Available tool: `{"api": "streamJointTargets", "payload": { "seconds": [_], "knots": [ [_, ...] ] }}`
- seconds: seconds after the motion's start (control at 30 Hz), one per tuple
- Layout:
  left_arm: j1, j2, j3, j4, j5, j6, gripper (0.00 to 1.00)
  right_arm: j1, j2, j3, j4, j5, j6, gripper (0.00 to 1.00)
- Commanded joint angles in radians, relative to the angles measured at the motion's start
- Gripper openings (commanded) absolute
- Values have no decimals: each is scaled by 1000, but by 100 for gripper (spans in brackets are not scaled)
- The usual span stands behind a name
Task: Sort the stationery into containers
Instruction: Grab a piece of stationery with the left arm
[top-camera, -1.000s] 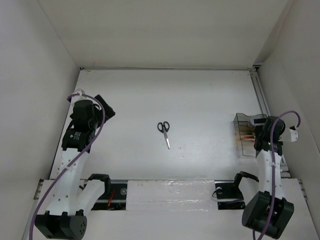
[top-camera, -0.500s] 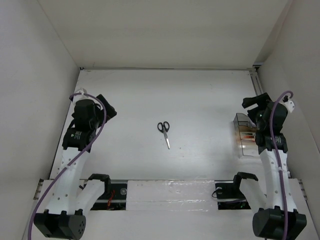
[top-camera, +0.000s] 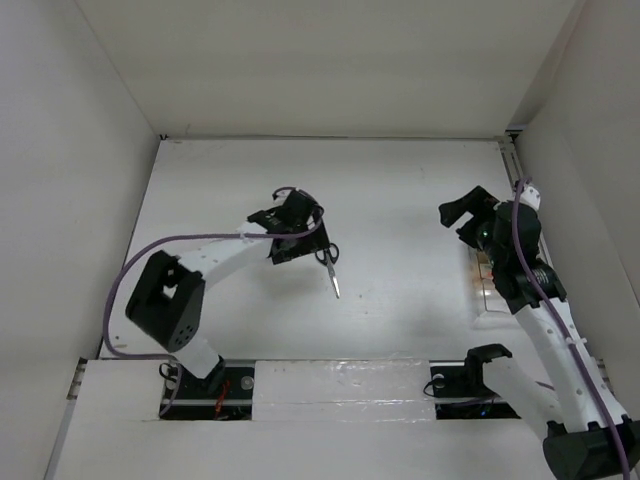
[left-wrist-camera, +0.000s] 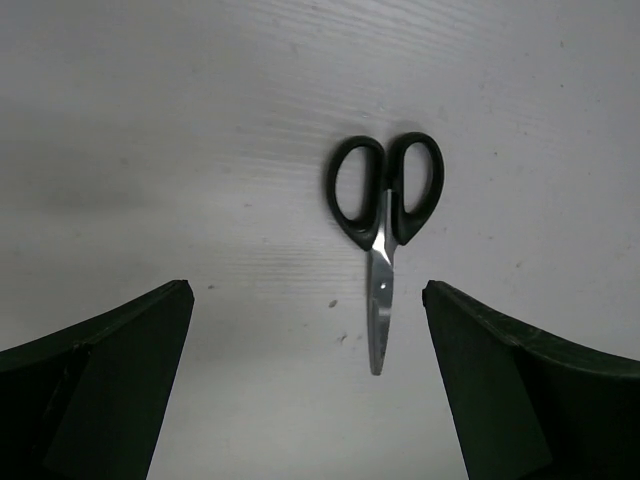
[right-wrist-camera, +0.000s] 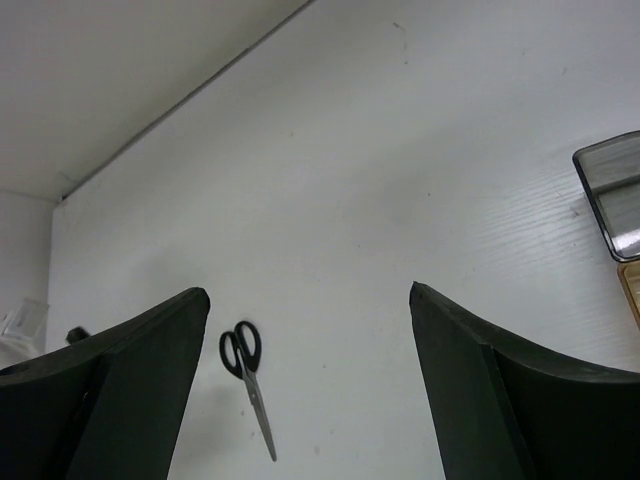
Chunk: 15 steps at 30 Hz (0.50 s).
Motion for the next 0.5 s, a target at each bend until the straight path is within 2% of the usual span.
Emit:
{"api": "streamJointTargets", "payload": {
  "seconds": [0.0,0.2,0.47],
  "knots": [
    [-65,77,125,25,-41,-64,100,65,-1,60,-35,53,-51,88],
    [-84,217,190,11,-52,-77,100,142,-23,42,-36,53,-60,89],
    [-84,268,253,-58,-130,-100,90,186,-14,22,-6,53,-60,89]
  ]
}}
